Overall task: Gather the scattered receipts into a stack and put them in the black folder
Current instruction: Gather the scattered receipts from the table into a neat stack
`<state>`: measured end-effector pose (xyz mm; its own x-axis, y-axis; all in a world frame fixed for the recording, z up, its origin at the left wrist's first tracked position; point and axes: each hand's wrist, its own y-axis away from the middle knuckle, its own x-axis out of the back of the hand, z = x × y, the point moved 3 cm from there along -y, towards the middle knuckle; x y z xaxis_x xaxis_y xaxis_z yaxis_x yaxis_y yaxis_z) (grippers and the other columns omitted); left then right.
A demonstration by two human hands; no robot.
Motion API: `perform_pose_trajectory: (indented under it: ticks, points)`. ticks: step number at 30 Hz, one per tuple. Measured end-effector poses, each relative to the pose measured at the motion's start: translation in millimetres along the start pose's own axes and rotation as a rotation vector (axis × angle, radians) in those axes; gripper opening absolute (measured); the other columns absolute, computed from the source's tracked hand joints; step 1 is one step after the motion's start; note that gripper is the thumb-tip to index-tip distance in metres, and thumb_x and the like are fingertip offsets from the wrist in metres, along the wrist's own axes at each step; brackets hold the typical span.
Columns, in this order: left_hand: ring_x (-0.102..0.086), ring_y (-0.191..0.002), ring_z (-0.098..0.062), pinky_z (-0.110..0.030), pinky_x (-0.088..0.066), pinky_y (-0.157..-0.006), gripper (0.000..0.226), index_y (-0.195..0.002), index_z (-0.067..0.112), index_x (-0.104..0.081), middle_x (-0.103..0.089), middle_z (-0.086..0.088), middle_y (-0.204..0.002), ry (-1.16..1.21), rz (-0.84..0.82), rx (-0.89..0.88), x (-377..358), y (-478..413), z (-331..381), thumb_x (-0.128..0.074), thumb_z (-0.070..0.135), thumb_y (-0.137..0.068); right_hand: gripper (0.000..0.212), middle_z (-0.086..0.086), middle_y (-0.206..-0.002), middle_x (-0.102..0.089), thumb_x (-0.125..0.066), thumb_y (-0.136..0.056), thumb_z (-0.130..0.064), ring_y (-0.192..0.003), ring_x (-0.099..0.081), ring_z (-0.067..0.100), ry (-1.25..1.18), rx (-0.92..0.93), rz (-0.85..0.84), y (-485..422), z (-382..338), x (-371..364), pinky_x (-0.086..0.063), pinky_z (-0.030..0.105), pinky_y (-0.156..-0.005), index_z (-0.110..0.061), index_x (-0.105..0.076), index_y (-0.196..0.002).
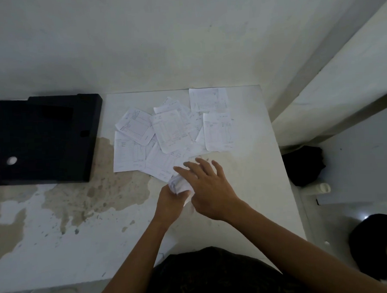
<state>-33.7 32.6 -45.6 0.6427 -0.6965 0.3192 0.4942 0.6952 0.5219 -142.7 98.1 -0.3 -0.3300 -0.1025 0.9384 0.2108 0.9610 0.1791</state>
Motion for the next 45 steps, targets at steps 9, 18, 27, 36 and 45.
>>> perform_pose_trajectory:
  ticks: [9,18,27,36,45]
  points:
    - [-0.062,-0.067,-0.019,-0.019,-0.053,-0.057,0.011,-0.077,0.016,-0.060,-0.064,-0.006,-0.075,0.157,0.049,0.133,-1,-11,-2,-0.068,0.016,-0.085,0.048,0.004,-0.127,-0.060,-0.054,-0.089,-0.019,-0.112,-0.058,0.023,-0.789,-0.507,-0.048,-1,38,7,-0.050,0.036,-0.094,-0.019,-0.047,-0.137]
    - [-0.062,-0.088,0.003,-0.011,-0.049,-0.080,0.030,-0.101,0.028,-0.061,-0.065,0.010,-0.099,0.038,-0.016,-0.195,4,3,-5,-0.072,0.022,-0.073,0.028,0.014,-0.112,-0.070,-0.063,-0.087,-0.007,-0.101,-0.066,0.025,-0.707,-0.411,-0.063,18,54,-36,-0.051,0.031,-0.093,-0.004,-0.068,-0.115]
    - [-0.064,-0.092,-0.015,-0.026,-0.050,-0.082,0.019,-0.109,0.006,-0.064,-0.068,-0.012,-0.103,-0.008,0.026,0.033,7,8,-26,-0.059,0.006,-0.091,0.035,-0.006,-0.128,-0.060,-0.036,-0.105,-0.017,-0.113,-0.057,-0.001,-0.725,-0.496,0.052,2,44,-50,-0.034,-0.003,-0.093,0.010,-0.059,-0.111]
    - [-0.066,-0.098,-0.018,-0.033,-0.052,-0.080,0.025,-0.115,0.022,-0.053,-0.066,-0.001,-0.113,0.279,0.135,0.198,66,-7,-38,-0.060,0.019,-0.092,0.034,0.009,-0.104,-0.070,-0.061,-0.093,-0.032,-0.082,-0.065,0.020,-0.991,-0.591,-0.072,-54,33,-24,-0.048,0.019,-0.052,-0.007,-0.068,-0.116]
    - [-0.059,-0.103,-0.017,-0.036,-0.051,-0.088,0.031,-0.115,0.025,-0.053,-0.058,0.003,-0.118,0.080,0.181,0.189,153,-60,-41,-0.062,0.016,-0.086,0.045,0.015,-0.114,-0.067,-0.060,-0.080,-0.048,-0.107,-0.062,0.033,-0.662,-0.656,0.040,-197,41,-14,-0.048,0.044,-0.099,-0.013,-0.072,-0.105]
